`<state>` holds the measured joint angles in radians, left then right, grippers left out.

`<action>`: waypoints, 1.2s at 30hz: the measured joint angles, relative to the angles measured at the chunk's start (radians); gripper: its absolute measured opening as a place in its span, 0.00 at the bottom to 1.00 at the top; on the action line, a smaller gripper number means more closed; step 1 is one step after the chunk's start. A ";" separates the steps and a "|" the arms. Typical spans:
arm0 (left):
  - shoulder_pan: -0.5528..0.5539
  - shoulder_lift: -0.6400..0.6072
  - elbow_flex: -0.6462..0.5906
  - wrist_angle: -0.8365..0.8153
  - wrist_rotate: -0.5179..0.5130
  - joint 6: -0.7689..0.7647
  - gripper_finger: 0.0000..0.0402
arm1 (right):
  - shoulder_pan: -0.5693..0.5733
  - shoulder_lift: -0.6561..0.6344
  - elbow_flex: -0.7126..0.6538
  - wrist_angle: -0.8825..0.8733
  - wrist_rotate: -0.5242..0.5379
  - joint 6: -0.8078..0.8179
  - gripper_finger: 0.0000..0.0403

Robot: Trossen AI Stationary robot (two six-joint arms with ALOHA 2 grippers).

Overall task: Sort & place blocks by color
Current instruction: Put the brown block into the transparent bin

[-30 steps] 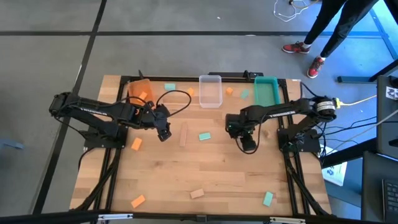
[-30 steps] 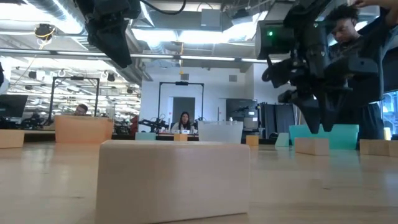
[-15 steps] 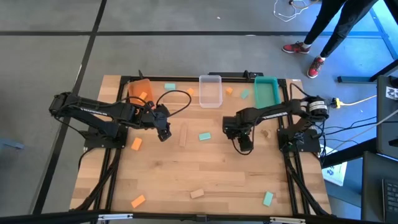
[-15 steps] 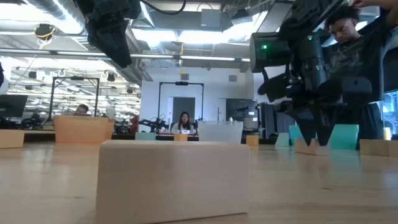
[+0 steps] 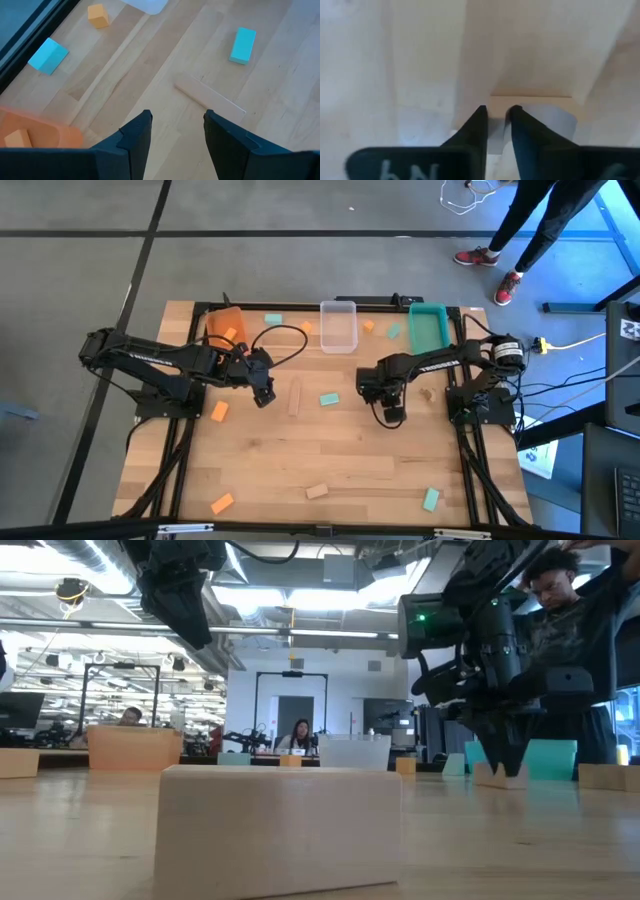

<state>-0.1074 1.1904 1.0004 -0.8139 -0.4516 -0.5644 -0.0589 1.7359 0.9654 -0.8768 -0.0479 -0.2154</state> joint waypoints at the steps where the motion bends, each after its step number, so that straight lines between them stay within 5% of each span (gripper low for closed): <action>1: 0.000 0.000 0.000 0.000 0.000 0.000 0.42 | 0.000 0.000 0.004 0.000 0.018 0.000 0.13; 6: 0.000 0.000 0.000 0.000 0.001 0.000 0.42 | -0.004 0.012 0.064 -0.013 0.165 -0.007 0.09; 18: 0.000 0.000 0.000 0.000 0.001 -0.001 0.42 | -0.135 0.012 0.387 -0.013 0.181 -0.093 0.09; 23: 0.000 0.000 0.000 0.000 -0.003 -0.002 0.42 | -0.225 0.020 0.498 0.114 0.185 -0.120 0.09; 36: 0.000 0.000 0.000 0.003 -0.003 -0.009 0.42 | -0.411 0.251 0.639 0.179 0.127 -0.118 0.09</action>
<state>-0.1074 1.1904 1.0000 -0.8104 -0.4545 -0.5737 -0.4701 1.9865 1.6041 -0.6975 0.0787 -0.3332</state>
